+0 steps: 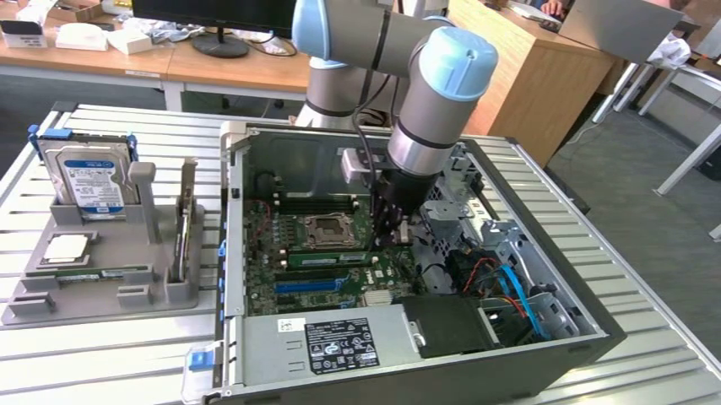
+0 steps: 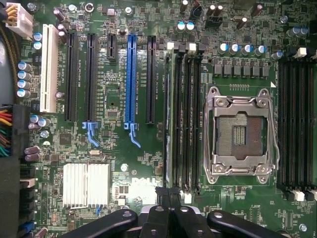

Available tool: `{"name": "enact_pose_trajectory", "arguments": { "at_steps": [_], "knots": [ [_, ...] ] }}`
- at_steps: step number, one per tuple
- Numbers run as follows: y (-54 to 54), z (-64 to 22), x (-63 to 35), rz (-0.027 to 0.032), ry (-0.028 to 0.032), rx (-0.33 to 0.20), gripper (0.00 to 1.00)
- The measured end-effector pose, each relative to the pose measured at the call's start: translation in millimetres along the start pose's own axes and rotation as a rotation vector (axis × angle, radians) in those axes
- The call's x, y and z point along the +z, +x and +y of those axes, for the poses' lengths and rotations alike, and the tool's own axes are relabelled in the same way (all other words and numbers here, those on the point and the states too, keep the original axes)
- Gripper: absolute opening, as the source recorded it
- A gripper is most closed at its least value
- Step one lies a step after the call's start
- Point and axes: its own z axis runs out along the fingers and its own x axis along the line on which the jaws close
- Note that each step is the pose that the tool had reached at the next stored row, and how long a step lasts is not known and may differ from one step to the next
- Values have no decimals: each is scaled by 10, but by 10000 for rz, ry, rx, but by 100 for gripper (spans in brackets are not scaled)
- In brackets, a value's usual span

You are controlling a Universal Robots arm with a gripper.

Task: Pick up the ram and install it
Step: 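Press down the ram until it locks into place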

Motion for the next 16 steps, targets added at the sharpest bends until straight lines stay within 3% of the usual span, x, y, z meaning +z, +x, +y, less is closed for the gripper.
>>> {"name": "enact_pose_trajectory", "arguments": {
  "at_steps": [16],
  "knots": [
    [-20,2,50,3,2,-1,10]
  ]
}}
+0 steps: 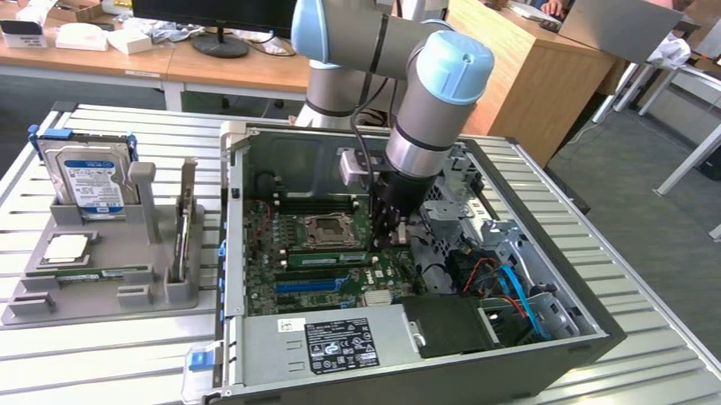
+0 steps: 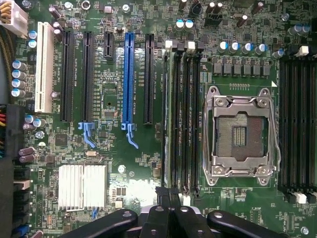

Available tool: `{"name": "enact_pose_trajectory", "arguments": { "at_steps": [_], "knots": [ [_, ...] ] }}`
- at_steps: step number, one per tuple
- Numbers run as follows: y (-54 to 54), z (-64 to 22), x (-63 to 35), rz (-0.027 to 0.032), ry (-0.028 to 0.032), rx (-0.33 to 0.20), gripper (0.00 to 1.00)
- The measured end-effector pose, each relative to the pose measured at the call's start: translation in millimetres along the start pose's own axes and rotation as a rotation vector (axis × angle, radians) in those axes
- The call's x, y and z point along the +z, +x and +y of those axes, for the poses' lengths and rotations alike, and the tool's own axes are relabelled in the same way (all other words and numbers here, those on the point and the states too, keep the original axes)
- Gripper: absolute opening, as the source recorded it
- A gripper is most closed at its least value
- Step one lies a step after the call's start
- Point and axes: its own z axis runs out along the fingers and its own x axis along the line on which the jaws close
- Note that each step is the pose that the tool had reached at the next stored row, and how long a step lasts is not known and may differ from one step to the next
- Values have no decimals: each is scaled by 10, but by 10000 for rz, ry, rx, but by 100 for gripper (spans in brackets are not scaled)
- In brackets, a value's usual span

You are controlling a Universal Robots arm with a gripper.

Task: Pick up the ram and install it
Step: 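Press down the ram until it locks into place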

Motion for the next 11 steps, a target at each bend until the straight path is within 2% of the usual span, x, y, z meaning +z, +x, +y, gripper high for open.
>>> {"name": "enact_pose_trajectory", "arguments": {
  "at_steps": [11],
  "knots": [
    [-26,2,22,-6,0,0,10]
  ]
}}
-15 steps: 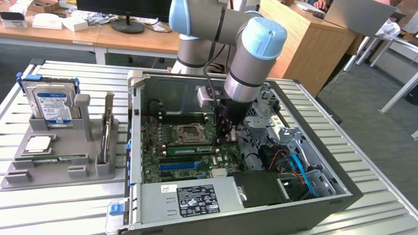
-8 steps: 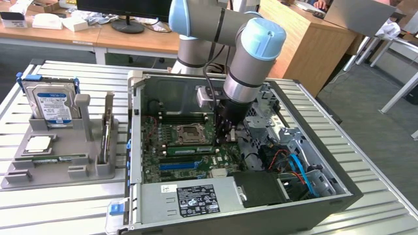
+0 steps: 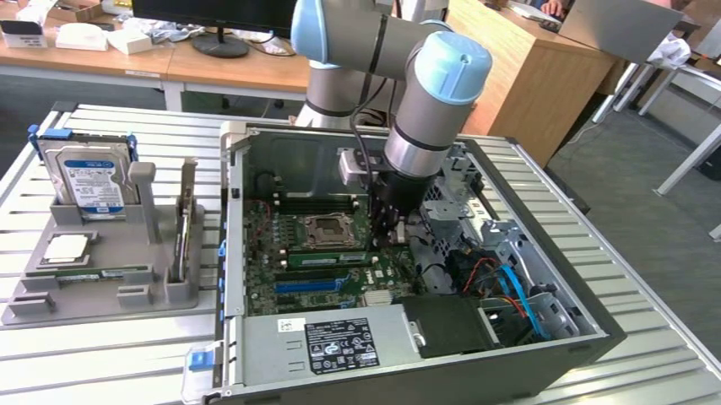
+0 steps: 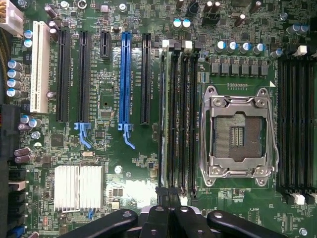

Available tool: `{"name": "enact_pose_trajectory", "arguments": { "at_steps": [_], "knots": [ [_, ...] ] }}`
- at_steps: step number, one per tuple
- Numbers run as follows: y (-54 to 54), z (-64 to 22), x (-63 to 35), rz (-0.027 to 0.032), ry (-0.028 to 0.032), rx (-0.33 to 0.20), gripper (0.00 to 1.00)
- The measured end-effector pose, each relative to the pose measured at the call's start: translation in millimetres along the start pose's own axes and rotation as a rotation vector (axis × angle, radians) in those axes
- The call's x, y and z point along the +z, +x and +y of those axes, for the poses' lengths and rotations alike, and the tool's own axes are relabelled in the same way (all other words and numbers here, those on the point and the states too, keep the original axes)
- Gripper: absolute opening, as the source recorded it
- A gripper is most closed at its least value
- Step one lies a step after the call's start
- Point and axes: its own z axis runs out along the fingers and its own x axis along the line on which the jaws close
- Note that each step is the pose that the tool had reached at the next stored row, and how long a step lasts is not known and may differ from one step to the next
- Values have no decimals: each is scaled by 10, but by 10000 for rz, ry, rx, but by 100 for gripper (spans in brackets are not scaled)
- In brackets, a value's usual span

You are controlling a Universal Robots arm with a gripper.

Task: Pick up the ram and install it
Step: 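Press down the ram until it locks into place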

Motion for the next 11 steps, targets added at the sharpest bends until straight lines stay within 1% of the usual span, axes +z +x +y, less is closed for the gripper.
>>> {"name": "enact_pose_trajectory", "arguments": {
  "at_steps": [11],
  "knots": [
    [2,-1,29,3,1,0,10]
  ]
}}
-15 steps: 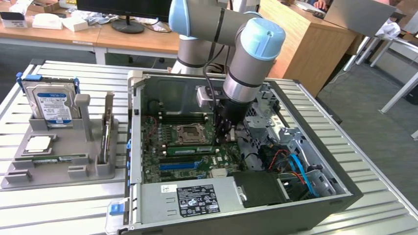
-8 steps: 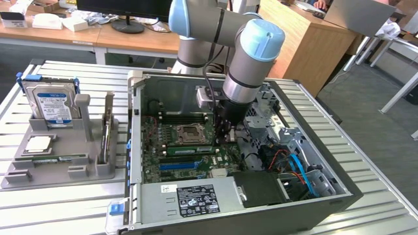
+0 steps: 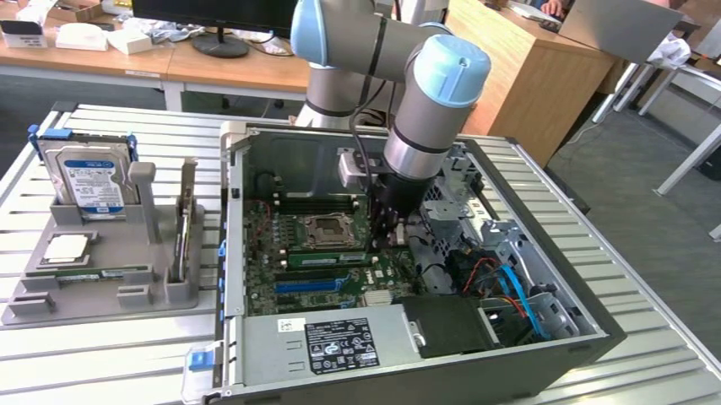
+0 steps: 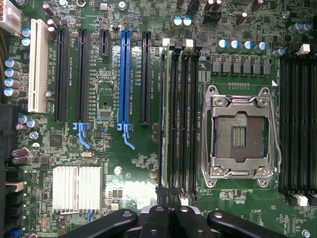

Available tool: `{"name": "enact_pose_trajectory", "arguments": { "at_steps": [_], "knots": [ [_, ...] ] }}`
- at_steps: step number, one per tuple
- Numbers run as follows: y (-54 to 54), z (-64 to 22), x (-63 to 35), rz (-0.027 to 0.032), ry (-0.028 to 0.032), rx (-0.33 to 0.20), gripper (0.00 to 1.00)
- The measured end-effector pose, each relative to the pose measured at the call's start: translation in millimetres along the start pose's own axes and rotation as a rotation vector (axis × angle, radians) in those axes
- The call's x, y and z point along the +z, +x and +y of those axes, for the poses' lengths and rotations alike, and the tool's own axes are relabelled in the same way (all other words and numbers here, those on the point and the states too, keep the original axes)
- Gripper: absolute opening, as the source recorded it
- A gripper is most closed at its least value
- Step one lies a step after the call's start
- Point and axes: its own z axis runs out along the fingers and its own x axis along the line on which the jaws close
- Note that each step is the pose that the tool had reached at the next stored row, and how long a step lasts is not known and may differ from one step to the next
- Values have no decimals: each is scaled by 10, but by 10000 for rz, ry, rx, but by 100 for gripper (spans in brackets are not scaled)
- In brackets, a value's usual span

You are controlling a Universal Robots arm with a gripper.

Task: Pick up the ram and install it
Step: 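Press down the ram until it locks into place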

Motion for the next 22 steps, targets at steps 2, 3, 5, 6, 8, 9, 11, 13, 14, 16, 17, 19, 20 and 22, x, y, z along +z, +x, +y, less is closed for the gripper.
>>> {"name": "enact_pose_trajectory", "arguments": {
  "at_steps": [2,3,5,6,8,9,11,13,14,16,17,19,20,22],
  "knots": [
    [0,0,5,-4,1,0,10],
    [0,0,9,-5,2,0,10],
    [0,0,12,0,0,0,10],
    [1,0,14,1,0,0,10],
    [0,-1,21,-4,1,0,10],
    [1,-1,24,-3,1,0,10],
    [1,-1,25,0,0,0,10],
    [1,-1,26,0,0,0,10],
    [1,-1,27,-1,0,0,10],
    [1,-1,30,-3,1,0,10],
    [1,-1,32,-2,1,0,10],
    [1,-1,35,0,1,0,10],
    [1,-1,35,0,0,0,10],
    [1,-1,36,-1,0,0,10]
  ]
}}
